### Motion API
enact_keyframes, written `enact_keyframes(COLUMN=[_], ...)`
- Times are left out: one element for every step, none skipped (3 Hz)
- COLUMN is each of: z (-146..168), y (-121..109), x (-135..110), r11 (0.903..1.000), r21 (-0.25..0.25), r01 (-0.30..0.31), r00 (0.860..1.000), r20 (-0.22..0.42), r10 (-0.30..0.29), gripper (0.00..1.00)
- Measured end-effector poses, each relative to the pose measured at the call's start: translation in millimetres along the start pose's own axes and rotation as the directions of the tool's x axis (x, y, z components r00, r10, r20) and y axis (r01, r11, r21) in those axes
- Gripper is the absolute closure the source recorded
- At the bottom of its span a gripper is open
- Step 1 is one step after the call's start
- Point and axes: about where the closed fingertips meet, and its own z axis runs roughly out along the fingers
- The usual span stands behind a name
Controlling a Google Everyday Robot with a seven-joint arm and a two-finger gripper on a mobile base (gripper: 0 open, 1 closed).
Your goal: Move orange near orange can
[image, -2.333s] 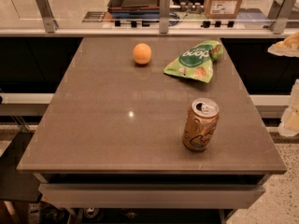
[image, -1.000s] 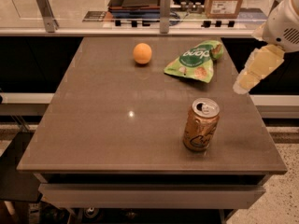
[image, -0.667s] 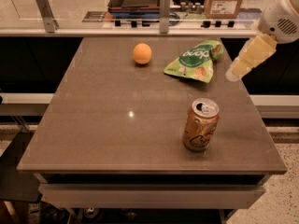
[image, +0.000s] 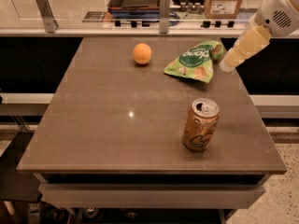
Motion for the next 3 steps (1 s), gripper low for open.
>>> enact_keyframes(z=[8, 31, 53], y=[6, 16, 24], x=[-7, -24, -41], r11=[0.9996, 0.9979, 0.9974], r21=[-0.027, -0.063, -0.060], r01=[-0.003, -0.016, -0.041], r00=[1.000, 1.000, 0.998], r20=[0.007, 0.017, 0.041], r10=[0.004, 0.017, 0.043], gripper=[0.00, 0.00, 0.00])
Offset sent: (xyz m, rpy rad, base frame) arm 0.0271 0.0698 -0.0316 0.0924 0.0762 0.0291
